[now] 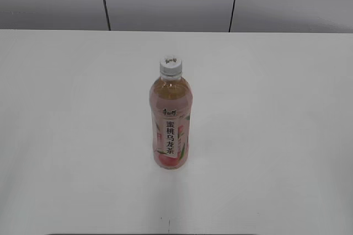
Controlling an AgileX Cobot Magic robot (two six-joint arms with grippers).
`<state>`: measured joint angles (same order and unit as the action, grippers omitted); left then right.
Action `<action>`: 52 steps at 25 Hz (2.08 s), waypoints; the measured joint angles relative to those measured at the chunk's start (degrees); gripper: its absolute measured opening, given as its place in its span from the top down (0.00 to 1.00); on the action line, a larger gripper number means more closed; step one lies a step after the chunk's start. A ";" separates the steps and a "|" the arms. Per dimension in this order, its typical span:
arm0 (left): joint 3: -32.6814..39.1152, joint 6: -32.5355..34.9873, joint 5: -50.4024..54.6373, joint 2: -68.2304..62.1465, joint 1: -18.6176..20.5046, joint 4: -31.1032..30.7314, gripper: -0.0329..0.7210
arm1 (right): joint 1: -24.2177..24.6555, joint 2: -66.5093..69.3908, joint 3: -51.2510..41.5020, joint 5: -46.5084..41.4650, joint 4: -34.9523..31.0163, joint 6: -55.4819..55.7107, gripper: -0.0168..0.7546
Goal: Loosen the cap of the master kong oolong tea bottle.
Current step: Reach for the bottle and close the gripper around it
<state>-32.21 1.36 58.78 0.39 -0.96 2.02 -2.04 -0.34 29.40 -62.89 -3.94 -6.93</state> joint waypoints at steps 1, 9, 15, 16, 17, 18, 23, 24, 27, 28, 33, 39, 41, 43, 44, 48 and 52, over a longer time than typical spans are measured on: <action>0.00 0.00 0.00 0.00 0.00 0.00 0.34 | 0.00 0.00 0.00 0.00 0.00 0.00 0.31; -0.06 0.00 -0.06 -0.15 0.00 0.00 0.34 | 0.00 0.00 0.00 0.00 0.00 0.00 0.31; -0.80 0.00 -9.42 -3.11 0.00 1.60 0.34 | 0.00 0.00 0.00 0.00 0.00 0.00 0.31; -0.75 0.00 -12.33 -3.73 0.00 2.19 0.34 | 0.00 0.00 0.00 0.00 0.00 0.00 0.31; -0.71 0.00 -15.50 -4.72 0.00 2.74 0.34 | 0.00 0.00 0.00 0.00 0.00 0.00 0.31; -0.64 0.00 -17.67 -5.68 0.00 3.05 0.34 | 0.00 0.00 0.00 0.00 0.00 0.00 0.31; -0.16 0.00 -30.59 -12.84 0.00 4.61 0.34 | 0.00 0.00 0.00 0.00 0.00 0.00 0.31; -0.16 0.00 -32.87 -14.27 0.00 4.60 0.34 | 0.00 0.00 0.00 0.00 0.00 0.00 0.31; -0.16 0.00 -40.07 -20.51 0.00 4.89 0.34 | 0.00 0.00 0.00 0.00 0.00 0.00 0.31; -0.16 0.00 -42.78 -22.99 0.00 5.13 0.34 | 0.00 0.00 0.00 0.00 0.00 0.00 0.31; -0.16 0.00 -53.88 -35.43 0.00 6.60 0.34 | 0.00 0.00 0.00 0.00 0.00 0.00 0.31; -0.16 0.00 -66.96 -50.80 -0.02 7.44 0.34 | 0.00 0.00 0.00 0.00 0.00 0.00 0.31; -0.12 0.00 -69.22 -55.93 -0.02 7.44 0.34 | 0.00 0.00 0.00 0.00 0.00 0.00 0.31; -0.12 0.00 -72.49 -60.67 -0.02 7.44 0.34 | 0.00 0.00 0.00 0.00 0.00 0.00 0.31; -0.12 0.00 -74.44 -63.26 -0.02 7.44 0.34 | 0.00 0.00 0.00 0.00 0.00 0.00 0.31; -0.12 0.00 -82.01 -72.79 -0.02 7.19 0.34 | 0.00 0.00 0.00 0.00 0.00 0.00 0.31; -0.12 -0.61 -89.42 -81.94 -0.02 7.01 0.34 | 0.00 0.00 0.00 0.00 0.00 0.00 0.31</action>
<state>-32.33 0.74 -30.64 -81.55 -0.98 9.03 -2.04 -0.34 29.40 -62.89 -3.94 -6.93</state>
